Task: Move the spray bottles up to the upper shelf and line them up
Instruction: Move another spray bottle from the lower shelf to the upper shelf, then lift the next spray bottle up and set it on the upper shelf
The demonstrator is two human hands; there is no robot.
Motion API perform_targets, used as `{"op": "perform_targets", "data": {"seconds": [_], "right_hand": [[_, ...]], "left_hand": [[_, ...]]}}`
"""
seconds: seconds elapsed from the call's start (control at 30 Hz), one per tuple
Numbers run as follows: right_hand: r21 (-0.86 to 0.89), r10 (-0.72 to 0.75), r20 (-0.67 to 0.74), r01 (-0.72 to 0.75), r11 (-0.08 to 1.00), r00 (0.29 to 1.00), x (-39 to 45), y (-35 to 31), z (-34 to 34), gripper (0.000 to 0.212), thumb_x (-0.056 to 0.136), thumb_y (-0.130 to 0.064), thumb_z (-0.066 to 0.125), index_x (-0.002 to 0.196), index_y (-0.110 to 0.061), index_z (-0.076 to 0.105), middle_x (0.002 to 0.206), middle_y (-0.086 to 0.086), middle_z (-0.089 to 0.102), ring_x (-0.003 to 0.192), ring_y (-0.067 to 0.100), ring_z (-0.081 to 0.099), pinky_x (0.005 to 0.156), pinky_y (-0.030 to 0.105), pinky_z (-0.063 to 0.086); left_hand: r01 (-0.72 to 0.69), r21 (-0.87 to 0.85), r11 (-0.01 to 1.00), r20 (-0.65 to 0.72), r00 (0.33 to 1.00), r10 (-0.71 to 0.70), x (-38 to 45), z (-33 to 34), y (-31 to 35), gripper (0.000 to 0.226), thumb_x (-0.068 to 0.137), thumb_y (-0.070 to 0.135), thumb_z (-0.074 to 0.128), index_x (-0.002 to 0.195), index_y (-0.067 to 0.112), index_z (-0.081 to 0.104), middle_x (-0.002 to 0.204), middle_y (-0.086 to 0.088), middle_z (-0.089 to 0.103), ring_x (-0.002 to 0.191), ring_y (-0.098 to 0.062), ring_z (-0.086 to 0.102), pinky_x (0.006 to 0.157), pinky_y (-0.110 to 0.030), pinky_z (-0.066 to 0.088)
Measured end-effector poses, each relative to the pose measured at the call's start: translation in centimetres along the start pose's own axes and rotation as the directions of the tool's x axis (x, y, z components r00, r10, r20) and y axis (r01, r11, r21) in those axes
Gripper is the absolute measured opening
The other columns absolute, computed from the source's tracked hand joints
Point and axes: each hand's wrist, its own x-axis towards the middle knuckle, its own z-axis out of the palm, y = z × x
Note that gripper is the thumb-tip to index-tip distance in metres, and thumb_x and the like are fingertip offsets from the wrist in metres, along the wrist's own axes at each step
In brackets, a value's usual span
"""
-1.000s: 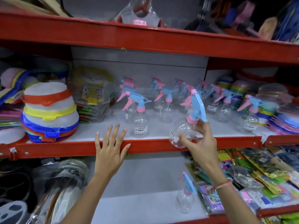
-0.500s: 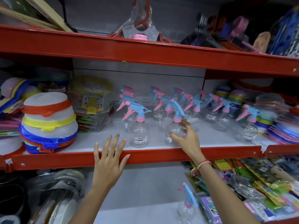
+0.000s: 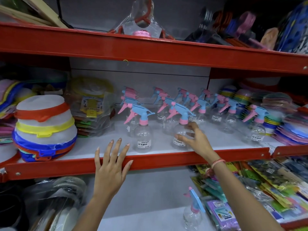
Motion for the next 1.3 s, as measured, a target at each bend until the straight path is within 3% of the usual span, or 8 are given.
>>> {"op": "perform_targets", "data": {"seconds": [0.13, 0.33, 0.47, 0.63, 0.83, 1.0, 1.2, 1.3], "right_hand": [[0.107, 0.006, 0.234, -0.031, 0.994, 0.972, 0.3, 0.5, -2.3, 0.065, 0.078, -0.041, 0.071, 0.134, -0.038, 0.039, 0.142, 0.0, 0.046, 0.128, 0.022, 0.053, 0.106, 0.041, 0.046], [0.083, -0.028, 0.267, 0.006, 0.997, 0.963, -0.2, 1.1, -2.1, 0.08, 0.087, -0.042, 0.061, 0.153, -0.029, 0.018, 0.161, -0.001, 0.026, 0.144, 0.02, 0.034, 0.117, 0.038, 0.031], [0.044, -0.102, -0.133, 0.109, 0.993, 0.986, -3.5, 1.4, -0.4, 0.086, 0.081, -0.051, 0.069, 0.152, -0.027, 0.024, 0.158, -0.003, 0.031, 0.14, 0.013, 0.036, 0.113, 0.032, 0.034], [-0.178, -0.314, -0.544, 0.259, 0.949, 0.778, -10.9, 5.4, 2.7, 0.054, 0.081, -0.03, 0.074, 0.123, -0.002, 0.054, 0.12, 0.016, 0.053, 0.111, 0.026, 0.051, 0.097, 0.029, 0.043], [-0.116, 0.065, -0.406, -0.122, 0.986, 0.911, -18.4, 14.3, 6.3, 0.083, 0.067, -0.042, 0.082, 0.133, -0.007, 0.044, 0.124, 0.013, 0.05, 0.115, 0.024, 0.042, 0.1, 0.033, 0.035], [-0.011, 0.537, -0.113, -0.541, 0.841, 0.836, -21.0, 20.2, 9.0, 0.098, 0.055, -0.049, 0.085, 0.134, -0.01, 0.042, 0.124, 0.014, 0.056, 0.118, 0.035, 0.053, 0.101, 0.05, 0.044], [0.141, 0.595, -0.032, -0.586, 0.798, 0.803, -20.4, 28.2, 12.0, 0.104, 0.039, -0.076, 0.078, 0.125, -0.025, 0.049, 0.114, 0.007, 0.065, 0.104, 0.029, 0.065, 0.089, 0.052, 0.055], [0.136, 0.591, -0.057, -0.58, 0.803, 0.805, -20.5, 24.0, 10.6, 0.087, 0.05, -0.06, 0.085, 0.121, -0.021, 0.054, 0.11, 0.005, 0.067, 0.1, 0.027, 0.065, 0.09, 0.05, 0.055]], "left_hand": [[-0.001, 0.006, 1.0, -0.019, 1.0, 0.001, 0.0, -0.1, 0.1, 0.055, 0.099, 0.048, 0.032, 0.147, 0.021, 0.039, 0.153, -0.011, 0.042, 0.14, -0.032, 0.036, 0.116, -0.057, 0.018], [-0.002, 0.006, 1.0, -0.018, 1.0, 0.002, 0.0, -0.3, 0.1, 0.055, 0.1, 0.048, 0.03, 0.146, 0.02, 0.041, 0.153, -0.012, 0.042, 0.14, -0.032, 0.036, 0.116, -0.057, 0.018], [0.003, 0.002, 1.0, -0.023, 1.0, -0.003, -0.1, -0.3, 0.2, 0.053, 0.101, 0.047, 0.032, 0.144, 0.019, 0.045, 0.153, -0.012, 0.043, 0.139, -0.033, 0.039, 0.115, -0.058, 0.019], [0.001, 0.003, 1.0, -0.055, 0.998, -0.001, -0.3, -0.2, 0.3, 0.051, 0.102, 0.046, 0.035, 0.145, 0.02, 0.044, 0.153, -0.011, 0.043, 0.139, -0.033, 0.039, 0.115, -0.059, 0.02], [0.007, -0.015, 1.0, -0.042, 0.999, -0.008, -0.3, 0.0, 0.3, 0.051, 0.102, 0.046, 0.036, 0.147, 0.02, 0.039, 0.155, -0.01, 0.04, 0.141, -0.033, 0.036, 0.115, -0.059, 0.017], [0.009, -0.021, 1.0, -0.049, 0.999, -0.01, -0.2, 0.1, 0.3, 0.051, 0.103, 0.046, 0.036, 0.147, 0.021, 0.039, 0.155, -0.01, 0.04, 0.141, -0.033, 0.037, 0.115, -0.059, 0.017], [0.009, -0.035, 0.999, -0.032, 0.999, -0.01, -0.1, 0.0, 0.2, 0.05, 0.103, 0.046, 0.036, 0.146, 0.021, 0.039, 0.155, -0.01, 0.039, 0.142, -0.033, 0.035, 0.116, -0.059, 0.016], [0.009, -0.042, 0.999, -0.03, 0.999, -0.01, -0.1, 0.0, 0.2, 0.05, 0.102, 0.046, 0.037, 0.146, 0.021, 0.039, 0.155, -0.01, 0.039, 0.142, -0.033, 0.035, 0.116, -0.059, 0.016]]}}
